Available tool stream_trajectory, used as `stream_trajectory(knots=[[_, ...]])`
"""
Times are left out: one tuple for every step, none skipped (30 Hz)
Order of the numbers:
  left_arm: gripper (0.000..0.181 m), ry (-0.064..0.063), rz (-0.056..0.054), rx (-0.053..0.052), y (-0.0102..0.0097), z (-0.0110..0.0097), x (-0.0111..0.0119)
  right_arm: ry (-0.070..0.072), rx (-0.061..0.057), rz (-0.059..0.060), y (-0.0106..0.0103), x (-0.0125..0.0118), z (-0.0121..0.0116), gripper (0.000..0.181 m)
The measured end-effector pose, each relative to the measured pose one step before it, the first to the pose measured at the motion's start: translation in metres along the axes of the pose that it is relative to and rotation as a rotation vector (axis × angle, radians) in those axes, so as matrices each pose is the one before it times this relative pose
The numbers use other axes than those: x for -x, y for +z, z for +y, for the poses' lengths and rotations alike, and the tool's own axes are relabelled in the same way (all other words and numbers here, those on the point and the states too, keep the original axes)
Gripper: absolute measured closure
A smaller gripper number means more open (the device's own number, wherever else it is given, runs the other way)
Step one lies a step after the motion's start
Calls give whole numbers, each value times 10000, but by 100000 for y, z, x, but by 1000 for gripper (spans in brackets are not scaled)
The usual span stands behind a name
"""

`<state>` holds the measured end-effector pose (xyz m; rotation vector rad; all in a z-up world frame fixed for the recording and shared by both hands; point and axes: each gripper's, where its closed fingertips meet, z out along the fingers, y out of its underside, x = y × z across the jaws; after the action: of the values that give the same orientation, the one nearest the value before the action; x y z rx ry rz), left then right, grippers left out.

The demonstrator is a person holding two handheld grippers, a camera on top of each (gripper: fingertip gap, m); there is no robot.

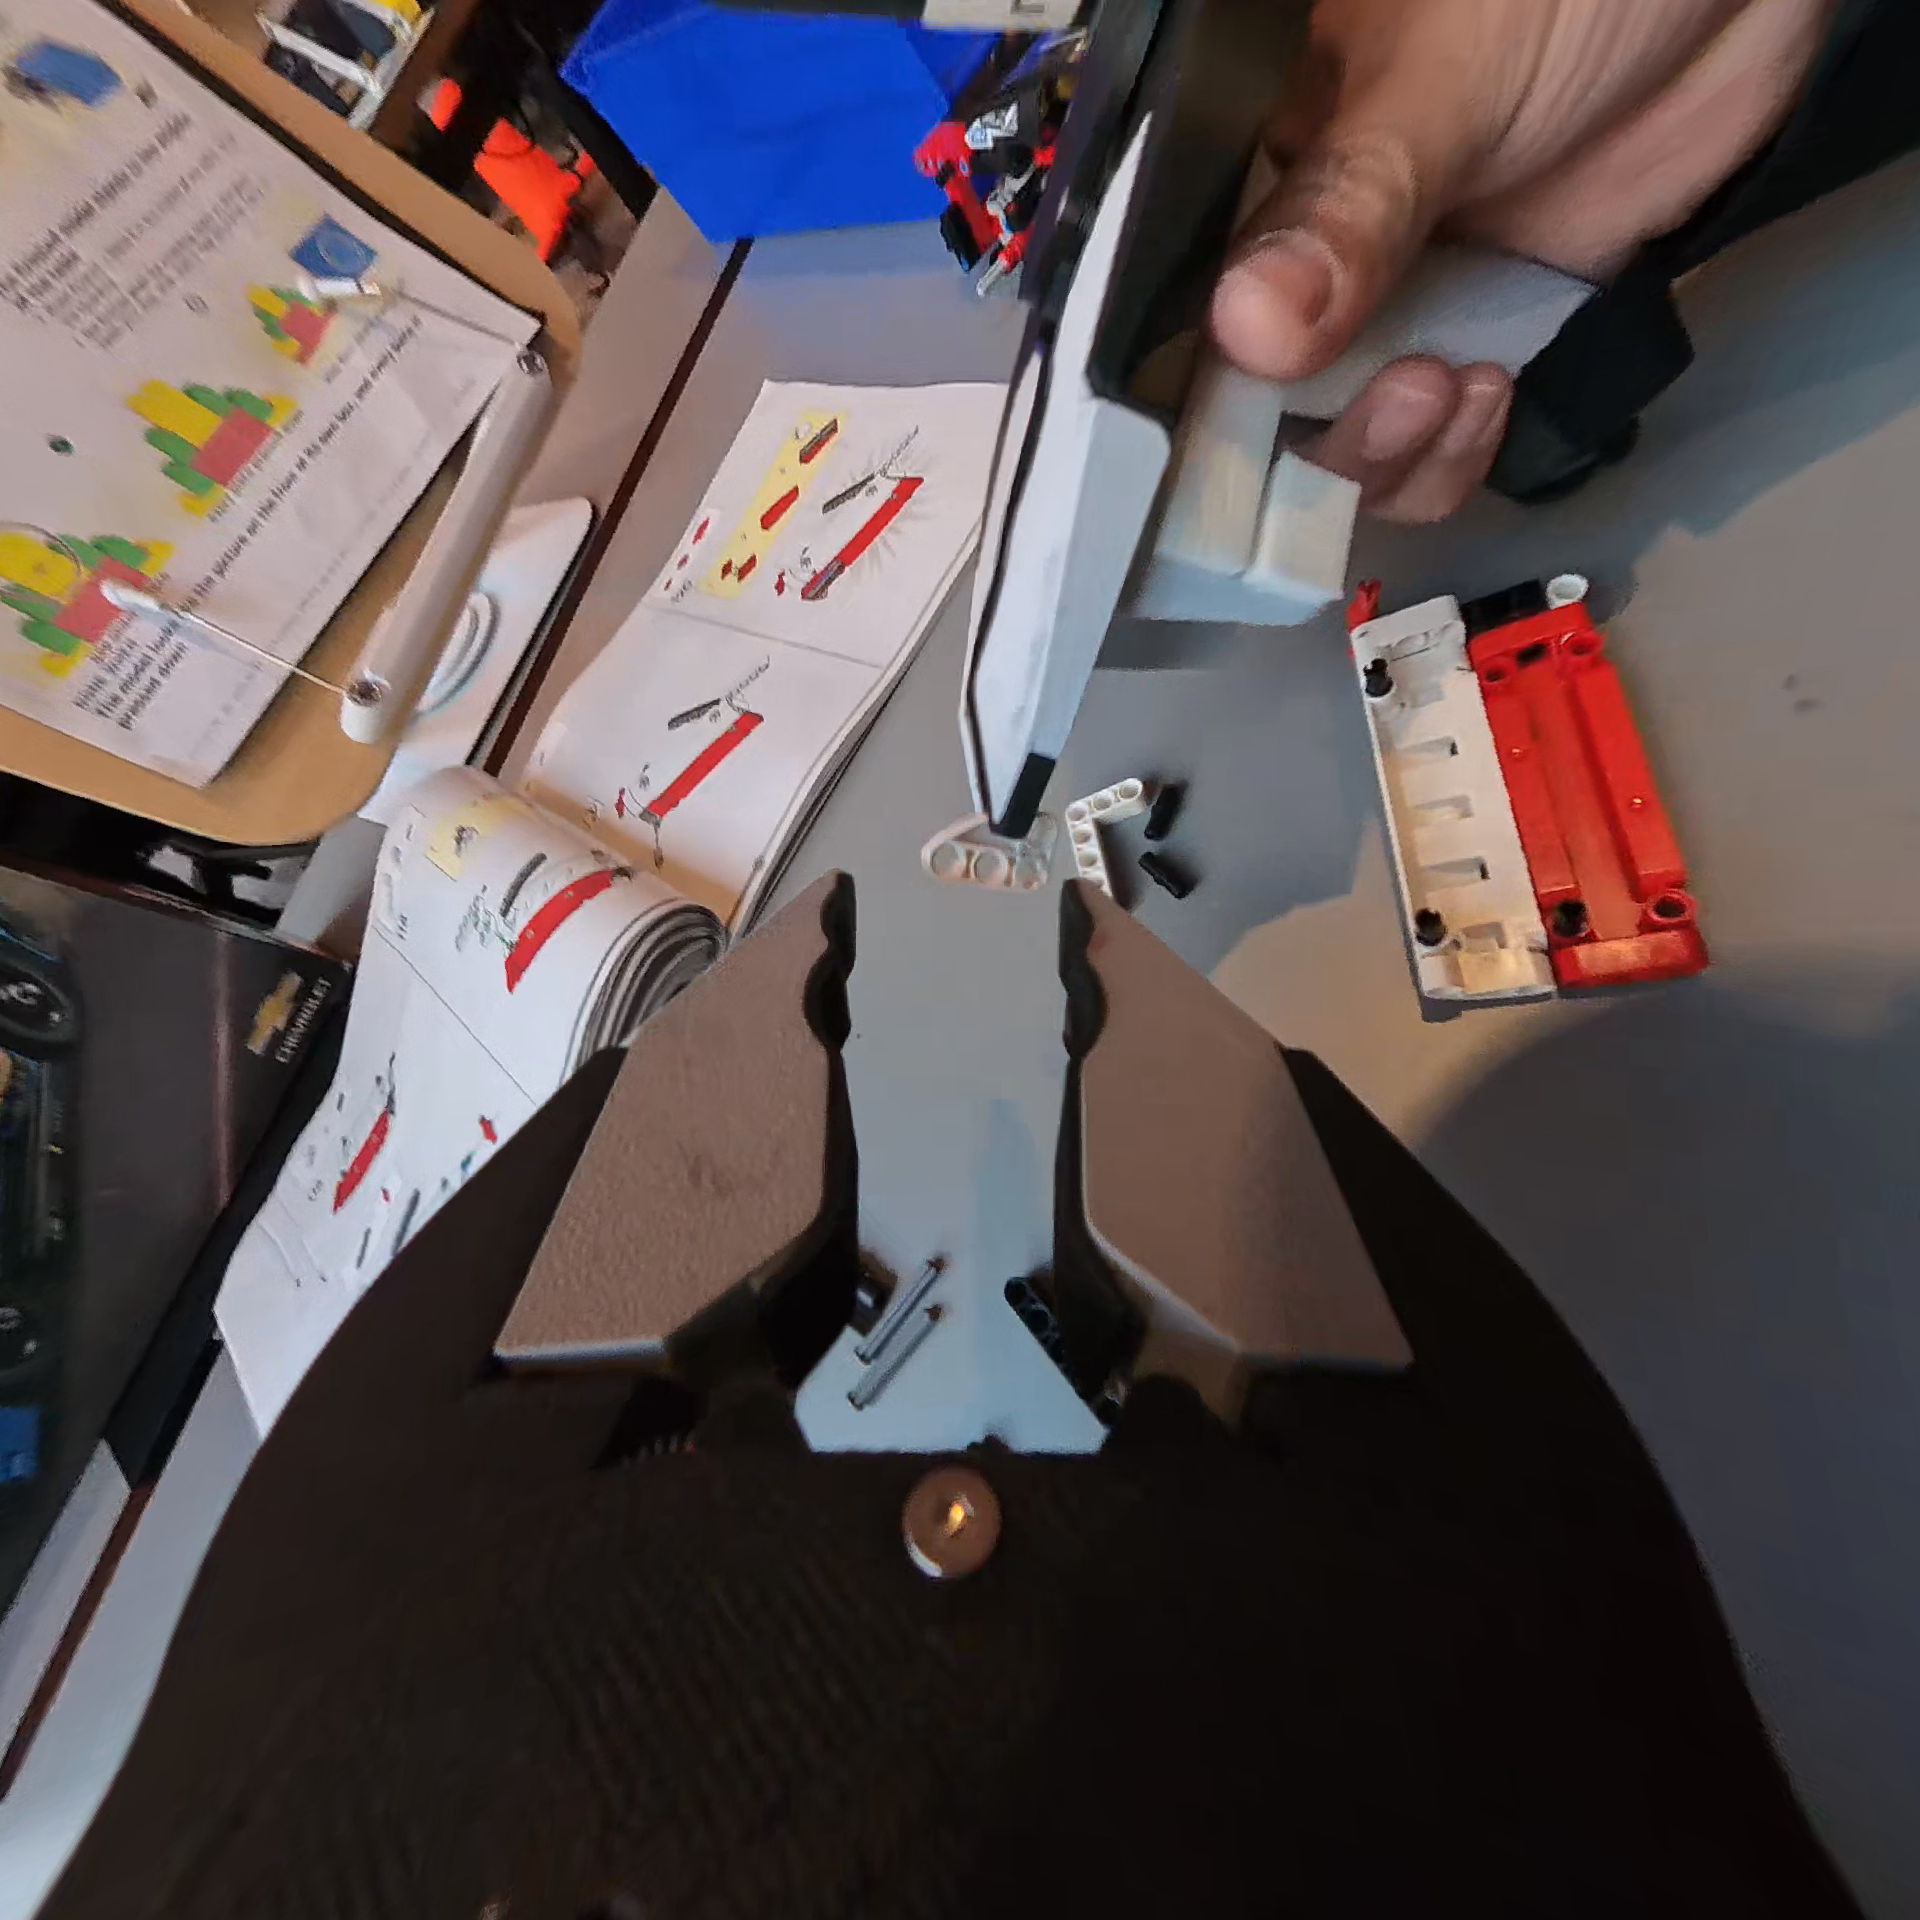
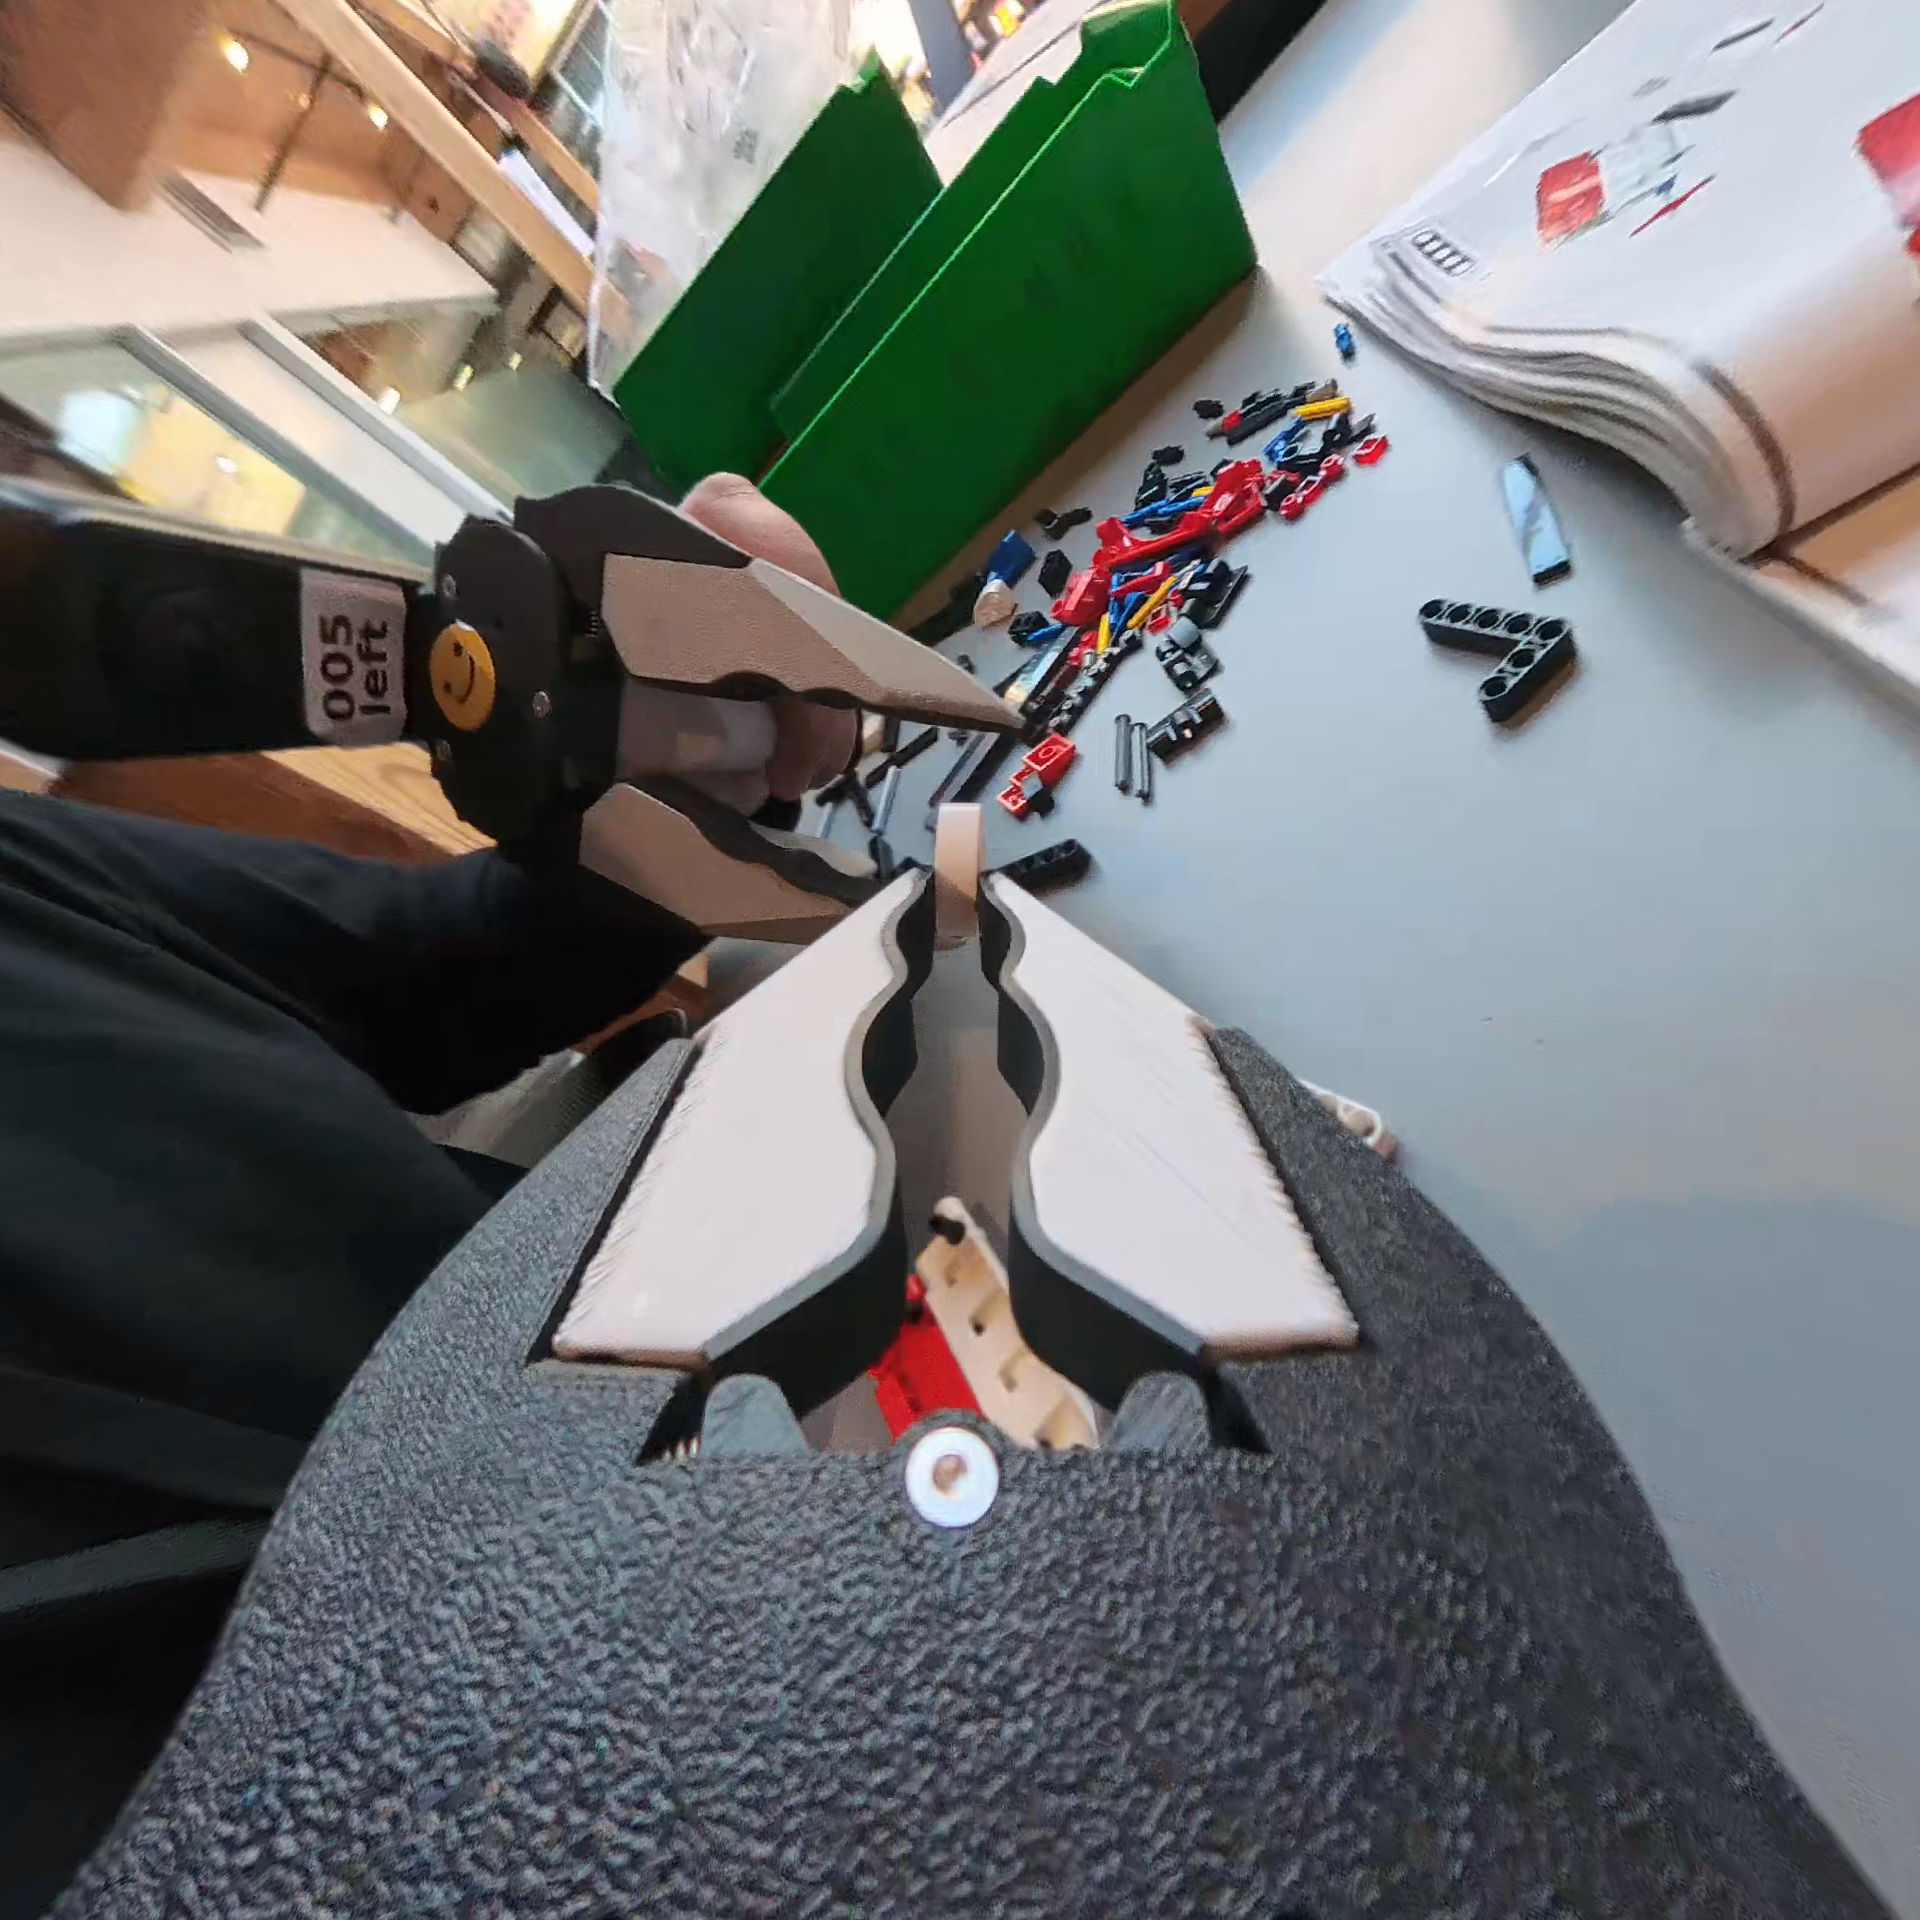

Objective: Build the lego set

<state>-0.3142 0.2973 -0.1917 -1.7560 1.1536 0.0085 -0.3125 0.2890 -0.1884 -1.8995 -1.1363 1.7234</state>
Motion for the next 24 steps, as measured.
stream_trajectory(knots=[[146, 148, 83, -88, -33, -319, -176, 207, 2, -102, 51, 62, 36, 174], [147, 96, 120, -113, -1, -302, -229, 169, -45, -93, 41, 77, -65, 174], [149, 74, 61, -70, 22, -159, -150, 209, -89, -173, 1, 193, -138, 174], [152, 59, -24, -6, 38, -15, -1, 259, -109, -252, -28, 299, -178, 174], [152, 38, -63, 8, 42, 33, 52, 249, -101, -241, -34, 258, -154, 174], [156, 36, -84, -7, -4, 18, 95, 173, -36, -127, -33, 98, -31, 174], [159, 55, -37, -3, -32, 10, 38, 67, 18, -41, -1, -3, 99, 174], [159, 38, 25, -11, -1, -8, -85, 34, 19, -41, 3, 13, 132, 174], [159, 56, 29, 16, 4, -6, -104, 32, -4, -32, -30, 1, 78, 174], [159, 59, 74, 104, 46, 102, -142, -22, 42, 28, -32, -60, 119, 174], [160, 25, 92, 149, 58, 157, -136, -122, 90, 173, -30, -236, 169, 174], [160, -66, 120, 188, 74, 208, -112, -260, 127, 326, -29, -399, 179, 174], [160, -149, 174, 195, 98, 239, -151, -389, 160, 422, -60, -458, 166, 174], [160, -264, 256, 158, 127, 211, -200, -450, 173, 469, -94, -459, 142, 173], [160, -448, 403, 240, 170, 339, -312, -485, 209, 543, -111, -512, 182, 171], [160, -527, 387, 169, 206, 273, -248, -550, 228, 631, -132, -634, 211, 169], [160, -543, 506, 132, 242, 263, -411, -580, 203, 688, -183, -685, 196, 166], [160, -596, 531, 157, 336, 326, -417, -551, 166, 605, -176, -590, 170, 163], [160, -593, 643, 285, 453, 511, -572, -487, 123, 435, -192, -358, 139, 162], [160, -518, 502, 362, 539, 627, -377, -377, 74, 287, -196, -185, 106, 162], [160, -383, 329, 406, 604, 737, -193, -257, 11, 189, -205, -93, 34, 162], [160, -233, 102, 427, 612, 758, 70, -182, -46, 118, -232, -11, -37, 162], [159, -82, -18, 319, 579, 587, 127, -132, -62, 86, -244, -4, -40, 162], [159, -4, 31, 215, 497, 384, -55, -80, -40, 84, -258, -19, 17, 163]])
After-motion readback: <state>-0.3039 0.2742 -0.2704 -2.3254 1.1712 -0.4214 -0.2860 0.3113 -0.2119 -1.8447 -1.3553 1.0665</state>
